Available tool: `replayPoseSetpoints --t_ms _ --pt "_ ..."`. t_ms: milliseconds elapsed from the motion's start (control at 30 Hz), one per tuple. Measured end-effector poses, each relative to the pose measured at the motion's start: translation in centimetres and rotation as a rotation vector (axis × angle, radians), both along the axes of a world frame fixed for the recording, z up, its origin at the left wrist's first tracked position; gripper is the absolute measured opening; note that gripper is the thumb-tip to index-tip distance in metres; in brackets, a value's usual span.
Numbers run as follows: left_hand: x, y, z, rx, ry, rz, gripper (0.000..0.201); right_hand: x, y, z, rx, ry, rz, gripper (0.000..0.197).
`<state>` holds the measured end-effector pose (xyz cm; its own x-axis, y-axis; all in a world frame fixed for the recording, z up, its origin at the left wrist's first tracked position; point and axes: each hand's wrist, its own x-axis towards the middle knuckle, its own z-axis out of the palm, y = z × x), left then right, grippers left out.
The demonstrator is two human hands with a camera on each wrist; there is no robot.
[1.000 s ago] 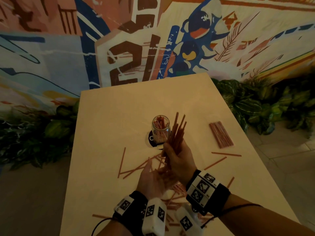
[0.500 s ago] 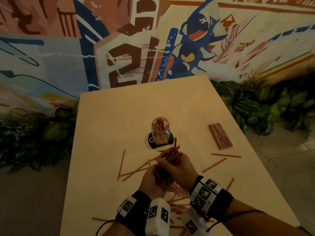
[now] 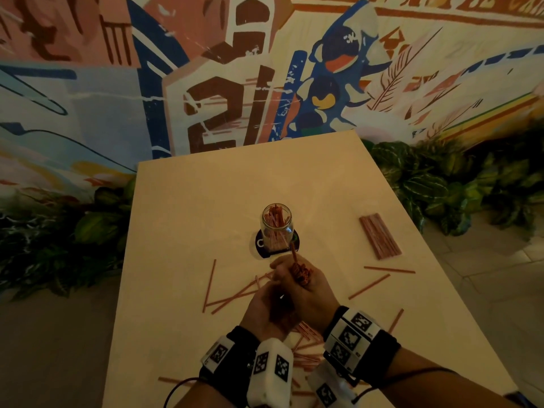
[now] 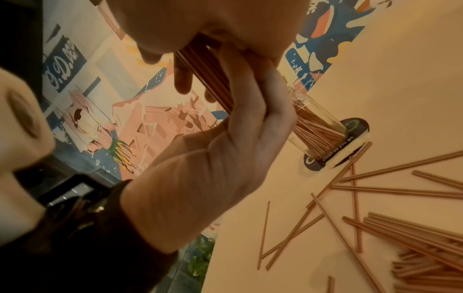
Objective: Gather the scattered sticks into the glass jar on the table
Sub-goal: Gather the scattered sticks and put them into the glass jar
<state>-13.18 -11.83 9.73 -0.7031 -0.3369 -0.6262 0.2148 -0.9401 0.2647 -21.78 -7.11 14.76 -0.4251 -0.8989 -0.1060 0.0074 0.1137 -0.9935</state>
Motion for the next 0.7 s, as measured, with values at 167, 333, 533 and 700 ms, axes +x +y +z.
replayPoseSetpoints --t_ms 167,333,533,700 --pt "0.1 0.2 0.8 0.010 0.062 -0.039 0.039 -0.1 0.1 -1.5 0.127 0.057 0.026 0.049" --pt "0.3 0.2 0.1 -0.054 -0.065 -0.098 0.060 -0.4 -0.4 -0.7 0.041 0.002 -0.125 0.022" --pt "0.3 -0.2 0.1 -0.053 -0.056 -0.179 0.049 -0.3 -0.3 -0.9 0.029 -0.025 -0.096 0.016" --pt "-0.4 0.1 0.1 -0.029 -0.051 -0.042 0.039 -0.1 -0.3 -0.9 0.076 -0.025 -0.040 0.016"
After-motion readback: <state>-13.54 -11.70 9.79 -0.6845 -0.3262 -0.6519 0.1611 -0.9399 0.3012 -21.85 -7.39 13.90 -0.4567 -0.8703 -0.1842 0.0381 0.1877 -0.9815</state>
